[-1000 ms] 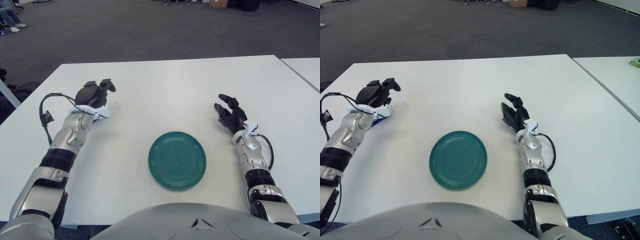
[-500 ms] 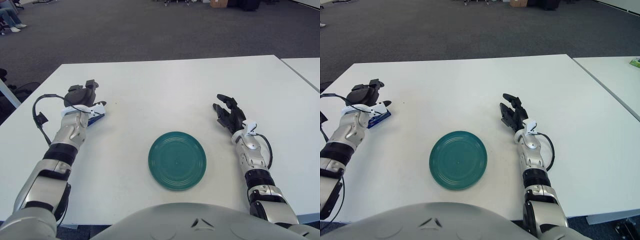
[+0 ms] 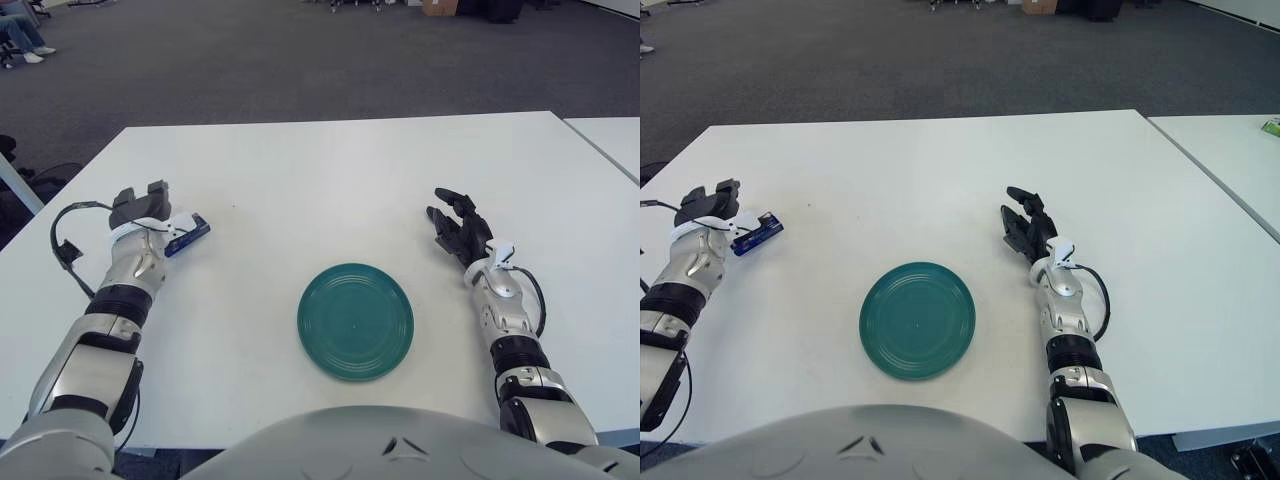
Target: Put the gum into the plate.
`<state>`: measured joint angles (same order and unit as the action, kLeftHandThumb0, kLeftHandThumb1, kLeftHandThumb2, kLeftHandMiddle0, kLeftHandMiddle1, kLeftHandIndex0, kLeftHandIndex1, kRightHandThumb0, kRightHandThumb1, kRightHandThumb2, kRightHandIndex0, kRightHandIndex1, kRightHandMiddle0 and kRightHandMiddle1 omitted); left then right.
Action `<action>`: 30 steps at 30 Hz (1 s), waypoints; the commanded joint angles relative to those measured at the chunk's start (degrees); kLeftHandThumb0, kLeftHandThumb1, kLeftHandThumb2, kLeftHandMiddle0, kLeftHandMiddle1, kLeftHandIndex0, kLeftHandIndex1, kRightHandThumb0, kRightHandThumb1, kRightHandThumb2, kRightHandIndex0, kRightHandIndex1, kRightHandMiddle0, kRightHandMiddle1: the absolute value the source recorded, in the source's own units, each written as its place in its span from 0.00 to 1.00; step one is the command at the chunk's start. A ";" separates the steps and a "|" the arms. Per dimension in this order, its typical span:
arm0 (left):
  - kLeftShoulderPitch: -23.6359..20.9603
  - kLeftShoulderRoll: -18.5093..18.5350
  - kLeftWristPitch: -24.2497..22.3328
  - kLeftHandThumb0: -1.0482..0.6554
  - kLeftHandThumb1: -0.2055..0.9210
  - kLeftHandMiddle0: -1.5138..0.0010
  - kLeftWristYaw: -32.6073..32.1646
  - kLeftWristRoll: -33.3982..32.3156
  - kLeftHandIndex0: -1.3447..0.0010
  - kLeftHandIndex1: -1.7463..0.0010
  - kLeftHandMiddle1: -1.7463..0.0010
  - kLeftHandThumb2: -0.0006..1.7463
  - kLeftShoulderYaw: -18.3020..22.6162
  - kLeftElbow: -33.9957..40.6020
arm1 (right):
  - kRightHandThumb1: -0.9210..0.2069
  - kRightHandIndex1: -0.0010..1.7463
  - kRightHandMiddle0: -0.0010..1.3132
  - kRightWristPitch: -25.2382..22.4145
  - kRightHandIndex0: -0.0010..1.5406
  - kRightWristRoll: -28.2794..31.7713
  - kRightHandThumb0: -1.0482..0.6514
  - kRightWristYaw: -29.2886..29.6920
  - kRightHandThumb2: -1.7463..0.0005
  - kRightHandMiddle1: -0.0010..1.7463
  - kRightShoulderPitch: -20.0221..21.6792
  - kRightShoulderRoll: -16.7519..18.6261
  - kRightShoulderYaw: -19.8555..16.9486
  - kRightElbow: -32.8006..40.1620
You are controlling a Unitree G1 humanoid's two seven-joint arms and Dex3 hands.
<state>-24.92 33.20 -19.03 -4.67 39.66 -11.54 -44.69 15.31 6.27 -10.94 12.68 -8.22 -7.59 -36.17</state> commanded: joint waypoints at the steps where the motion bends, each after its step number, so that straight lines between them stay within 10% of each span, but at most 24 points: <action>1: -2.27 0.90 0.53 0.00 1.00 1.00 0.71 -0.91 1.00 0.89 1.00 0.32 -0.53 -1.80 | 0.00 0.01 0.00 -2.25 0.30 0.38 0.25 -0.23 0.62 0.45 -1.66 0.53 -0.19 -3.05; 30: -1.72 4.84 17.84 0.00 1.00 0.93 8.57 -5.29 1.00 0.64 0.99 0.31 -5.01 -11.16 | 0.00 0.00 0.00 -12.66 0.26 -1.17 0.27 2.12 0.58 0.35 -5.73 0.16 1.48 11.35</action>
<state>-26.23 37.11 -2.88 3.06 35.04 -16.20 -54.90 6.37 5.59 -9.22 9.37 -8.38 -6.74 -25.87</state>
